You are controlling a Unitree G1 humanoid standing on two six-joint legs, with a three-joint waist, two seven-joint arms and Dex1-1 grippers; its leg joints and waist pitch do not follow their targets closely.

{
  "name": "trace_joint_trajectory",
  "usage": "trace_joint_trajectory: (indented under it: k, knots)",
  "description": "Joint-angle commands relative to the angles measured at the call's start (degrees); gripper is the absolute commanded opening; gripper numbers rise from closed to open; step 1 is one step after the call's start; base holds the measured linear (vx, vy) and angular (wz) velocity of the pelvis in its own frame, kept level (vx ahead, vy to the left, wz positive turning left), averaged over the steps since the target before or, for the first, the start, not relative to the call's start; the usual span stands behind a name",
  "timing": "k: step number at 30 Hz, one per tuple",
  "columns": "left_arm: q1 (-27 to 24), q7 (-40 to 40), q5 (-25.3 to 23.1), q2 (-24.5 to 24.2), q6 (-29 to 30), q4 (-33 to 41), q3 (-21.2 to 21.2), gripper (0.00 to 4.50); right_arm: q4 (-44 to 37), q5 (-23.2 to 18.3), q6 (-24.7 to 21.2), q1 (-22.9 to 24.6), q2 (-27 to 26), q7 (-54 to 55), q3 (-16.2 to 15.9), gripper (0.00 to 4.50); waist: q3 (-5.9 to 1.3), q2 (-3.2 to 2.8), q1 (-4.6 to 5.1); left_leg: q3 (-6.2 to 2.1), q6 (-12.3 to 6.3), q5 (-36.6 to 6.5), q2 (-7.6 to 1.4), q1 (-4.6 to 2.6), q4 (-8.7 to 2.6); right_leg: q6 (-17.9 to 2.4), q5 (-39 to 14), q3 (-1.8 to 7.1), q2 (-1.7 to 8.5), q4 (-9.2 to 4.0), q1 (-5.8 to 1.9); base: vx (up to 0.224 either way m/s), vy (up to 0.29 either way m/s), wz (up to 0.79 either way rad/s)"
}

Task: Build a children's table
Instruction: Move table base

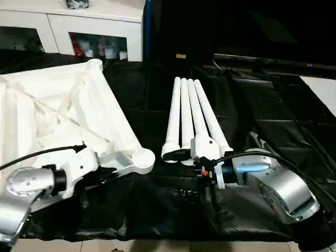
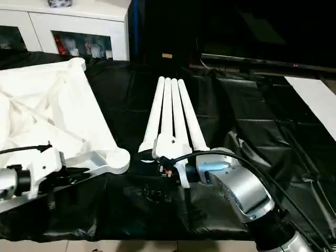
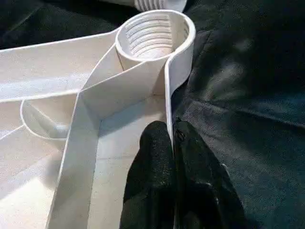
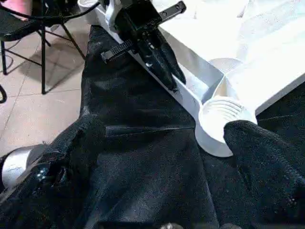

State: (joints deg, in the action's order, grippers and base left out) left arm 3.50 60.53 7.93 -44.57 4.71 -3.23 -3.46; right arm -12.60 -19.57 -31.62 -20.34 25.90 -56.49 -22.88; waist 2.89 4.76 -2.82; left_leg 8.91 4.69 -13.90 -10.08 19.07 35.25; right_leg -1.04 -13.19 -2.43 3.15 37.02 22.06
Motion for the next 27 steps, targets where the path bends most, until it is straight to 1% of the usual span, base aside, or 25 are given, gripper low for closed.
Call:
trace_joint_trajectory:
  k: [1, 4, 5, 6, 7, 8, 9, 10, 11, 12, 13, 14, 15, 16, 17, 18, 19, 20, 21, 22, 23, 24, 25, 26, 27]
  knots:
    - [0.83, 1.27, 1.27, -0.72, 0.55, 0.84, 1.71, 0.44, 0.48, -0.05, 0.57, -0.86, 0.06, 0.51, 1.73, 4.5, -2.37, -1.27, -0.09, -0.77, 0.01, -6.28, -3.24, 0.13, -5.31, -10.48, -7.29, 3.33, 4.81, -4.36, -1.82, 0.0, 0.0, 0.0]
    - [-0.14, 2.89, 4.18, -1.89, 2.23, 3.94, 3.77, 0.77, 0.7, -1.1, -0.89, -1.49, -1.3, 2.38, 3.43, 4.5, -2.41, -1.34, -0.08, -0.71, 0.46, -5.71, -3.23, 0.04, -5.3, -11.42, -4.98, 3.28, 4.77, -4.11, -1.82, 0.0, 0.0, 0.0]
    - [-0.88, 2.73, 6.06, -2.29, 4.06, 6.75, 5.38, 0.77, 1.12, -1.34, -1.9, -2.14, -2.49, 4.57, 4.82, 4.5, -2.49, -1.38, -0.07, -0.65, 0.6, -4.84, -3.17, -0.05, -5.2, -12.22, -2.47, 3.22, 4.67, -3.76, -1.88, 0.0, 0.0, 0.0]
    - [-1.36, 2.4, 7.33, -2.54, 5.07, 8.64, 6.48, 0.87, 1.49, -1.47, -2.56, -2.64, -3.36, 6.16, 5.78, 4.5, -2.51, -1.27, 0.07, -0.6, 0.75, -4.23, -3.18, -0.01, -5.2, -12.57, -1.33, 3.22, 4.64, -3.64, -1.9, 0.0, 0.0, 0.0]
    - [-1.92, 1.38, 9.16, -2.55, 6.69, 11.34, 8.24, 0.87, 2.58, -1.19, -3.76, -3.72, -4.75, 9.04, 7.11, 4.5, -2.51, -1.23, 0.22, -0.61, 1.08, -3.84, -3.06, 0.06, -5.19, -13.28, -0.54, 3.11, 4.57, -3.5, -1.94, 0.0, 0.0, 0.0]
    - [-2.39, -0.2, 11.29, -2.34, 8.39, 14.14, 10.29, 0.96, 4.61, -0.51, -5.48, -5.41, -6.64, 12.98, 8.64, 4.5, -2.43, -1.23, 0.43, -0.53, 1.6, -4.17, -2.96, 0.08, -5.15, -13.74, -1.06, 3.14, 4.53, -3.52, -1.9, 0.0, 0.0, 0.0]
    - [-2.78, -1.08, 12.2, -2.3, 9.81, 15.87, 11.22, 1.08, 6.16, -0.12, -6.6, -6.54, -7.91, 15.37, 9.54, 4.5, -2.34, -1.13, 0.52, -0.53, 1.77, -4.63, -2.88, 0.16, -5.22, -13.67, -2.01, 3.11, 4.47, -3.67, -1.97, 0.0, 0.0, 0.0]
    - [-3.32, -1.92, 12.87, -2.26, 11.04, 17.63, 12.0, 1.08, 7.79, 0.42, -7.37, -7.64, -9.21, 17.81, 10.37, 4.5, -2.19, -1.18, 0.54, -0.46, 2.28, -5.51, -2.89, 0.07, -5.23, -13.45, -3.69, 3.18, 4.46, -3.73, -1.85, 0.0, 0.0, 0.0]
    - [-4.09, -3.98, 13.65, -1.73, 14.24, 20.71, 12.8, 1.18, 11.97, 1.47, -8.41, -9.98, -12.3, 23.4, 12.44, 4.5, -2.24, -1.09, 0.64, -0.46, 2.59, -5.88, -2.84, 0.08, -5.24, -13.0, -5.11, 3.18, 4.43, -3.82, -1.84, 0.0, 0.0, 0.0]
    - [-4.09, -3.98, 13.65, -1.73, 14.24, 20.71, 12.8, 1.18, 11.97, 1.47, -8.41, -9.98, -12.3, 23.4, 12.44, 4.5, -2.26, -0.93, 0.7, -0.39, 2.83, -5.69, -2.79, 0.04, -5.23, -12.74, -5.38, 3.2, 4.38, -3.89, -1.85, 0.0, 0.0, 0.0]
    - [-4.18, -5.33, 13.45, -1.31, 16.21, 21.85, 12.91, 1.18, 14.14, 1.73, -8.69, -11.07, -13.82, 25.94, 13.5, 4.5, -2.34, -0.79, 0.71, -0.28, 2.92, -5.32, -2.76, -0.08, -5.16, -12.34, -5.21, 3.21, 4.24, -3.87, -1.75, 0.0, 0.0, 0.0]
    - [-4.09, -6.3, 12.97, -0.76, 16.85, 22.77, 12.55, 1.18, 16.8, 2.49, -8.46, -12.31, -15.23, 28.62, 14.15, 4.5, -2.39, -0.64, 0.69, -0.18, 2.98, -4.27, -2.69, -0.1, -5.11, -12.09, -4.15, 3.24, 4.18, -3.84, -1.75, 0.0, 0.0, 0.0]
    - [-3.62, -7.5, 12.65, 0.03, 17.86, 23.36, 12.12, 1.18, 19.35, 3.31, -7.92, -13.41, -16.38, 30.86, 14.45, 4.5, -2.41, -0.94, 0.67, -0.19, 3.08, -3.8, -2.66, -0.09, -5.12, -12.04, -3.51, 3.23, 4.15, -3.68, -1.72, 0.0, 0.0, 0.0]
    - [-3.54, -7.64, 12.53, 0.12, 17.93, 23.38, 12.05, 1.18, 19.65, 3.4, -7.79, -13.53, -16.49, 31.11, 14.48, 4.5, -2.45, -0.86, 0.71, -0.2, 3.17, -3.38, -2.66, 0.0, -5.13, -11.94, -2.8, 3.21, 4.11, -3.65, -1.81, 0.0, 0.0, 0.0]
    - [-1.92, -10.1, 10.6, 2.01, 18.73, 23.78, 10.42, 1.18, 25.99, 5.28, -4.97, -16.01, -18.84, 36.3, 15.01, 4.5, -2.63, -0.94, 0.76, -0.15, 3.7, -2.21, -2.63, 0.03, -5.08, -11.92, -1.09, 3.15, 4.17, -3.49, -1.85, 0.0, 0.0, 0.0]
    - [-1.24, -10.77, 10.14, 2.83, 18.71, 23.68, 9.52, 1.18, 28.98, 5.57, -3.95, -17.09, -19.78, 37.73, 15.14, 4.5, -2.6, -0.92, 0.8, -0.14, 3.9, -2.01, -2.56, 0.02, -5.09, -11.96, -1.05, 3.12, 4.1, -3.52, -1.8, 0.0, 0.0, 0.0]
    - [-0.96, -11.09, 10.09, 3.17, 18.76, 23.78, 9.05, 1.18, 30.59, 5.7, -3.51, -17.68, -20.34, 38.45, 15.28, 4.5, -2.75, -0.99, 0.7, -0.12, 3.97, -1.74, -2.47, 0.07, -4.99, -11.95, -0.26, 3.15, 4.13, -3.43, -2.04, 0.0, 0.0, 0.0]
    - [-0.96, -11.09, 10.09, 3.17, 18.76, 23.78, 9.05, 1.18, 30.59, 5.7, -3.51, -17.68, -20.34, 38.45, 15.28, 4.5, -2.78, -0.88, 0.59, -0.14, 3.81, -1.1, -2.43, 0.28, -4.95, -11.47, 1.32, 3.17, 4.06, -3.31, -2.36, 0.0, 0.0, 0.0]
    - [-0.33, -12.09, 8.24, 3.74, 17.95, 23.94, 6.91, 1.18, 37.24, 6.19, -1.57, -20.31, -22.19, 40.45, 15.69, 4.5, -2.81, -0.96, 0.5, -0.16, 3.66, -0.61, -2.44, 0.31, -4.92, -11.21, 2.41, 3.17, 4.06, -3.22, -2.42, 0.0, 0.0, 0.0]
    - [-0.24, -12.3, 8.07, 3.74, 18.12, 24.04, 6.62, 1.18, 38.23, 6.14, -1.33, -20.75, -22.54, 40.74, 15.92, 4.5, -2.79, -0.92, 0.85, -0.17, 3.67, -1.14, -2.54, 0.31, -4.99, -11.35, 2.07, 3.1, 4.07, -3.15, -2.16, 0.0, 0.0, 0.0]
    - [0.2, -12.7, 7.97, 3.84, 18.73, 24.2, 5.63, 1.18, 42.17, 5.92, -0.52, -22.56, -23.87, 41.99, 16.79, 4.5, -2.99, -0.94, 0.83, -0.08, 3.61, -0.9, -2.42, 0.35, -4.76, -11.56, 2.24, 3.21, 4.23, -3.06, -2.33, 0.0, 0.0, 0.0]
    - [0.41, -12.37, 8.7, 3.7, 19.52, 24.25, 5.33, 1.36, 44.12, 5.87, 0.03, -23.57, -24.49, 42.38, 17.05, 4.5, -2.91, -0.92, 0.84, -0.1, 3.52, -0.63, -2.38, 0.4, -4.83, -11.56, 2.5, 3.18, 4.1, -3.13, -2.35, 0.0, 0.0, 0.0]
    - [0.59, -12.1, 9.68, 3.4, 20.92, 24.7, 5.11, 1.52, 46.12, 5.98, 0.48, -24.62, -25.25, 42.67, 17.59, 4.5, -3.19, -1.12, 0.83, -0.04, 3.41, 1.0, -2.33, 0.34, -4.64, -11.77, 5.08, 3.13, 4.02, -2.84, -2.44, 0.0, 0.0, 0.0]
    - [0.72, -11.77, 10.8, 3.28, 22.56, 25.49, 5.05, 1.52, 48.98, 6.31, 1.4, -26.07, -26.06, 43.52, 18.23, 4.5, -3.26, -1.09, 0.86, -0.04, 3.17, 2.43, -2.23, 0.48, -4.55, -12.09, 7.38, 3.07, 3.88, -2.65, -2.52, 0.0, 0.0, 0.0]
    - [0.81, -11.7, 11.0, 3.13, 23.41, 25.99, 4.95, 1.56, 51.45, 6.62, 2.24, -27.29, -26.7, 44.17, 18.68, 4.5, -3.45, -1.07, 0.87, 0.02, 3.16, 3.31, -2.21, 0.41, -4.42, -12.37, 8.78, 3.08, 3.92, -2.44, -2.48, 0.0, 0.0, 0.0]
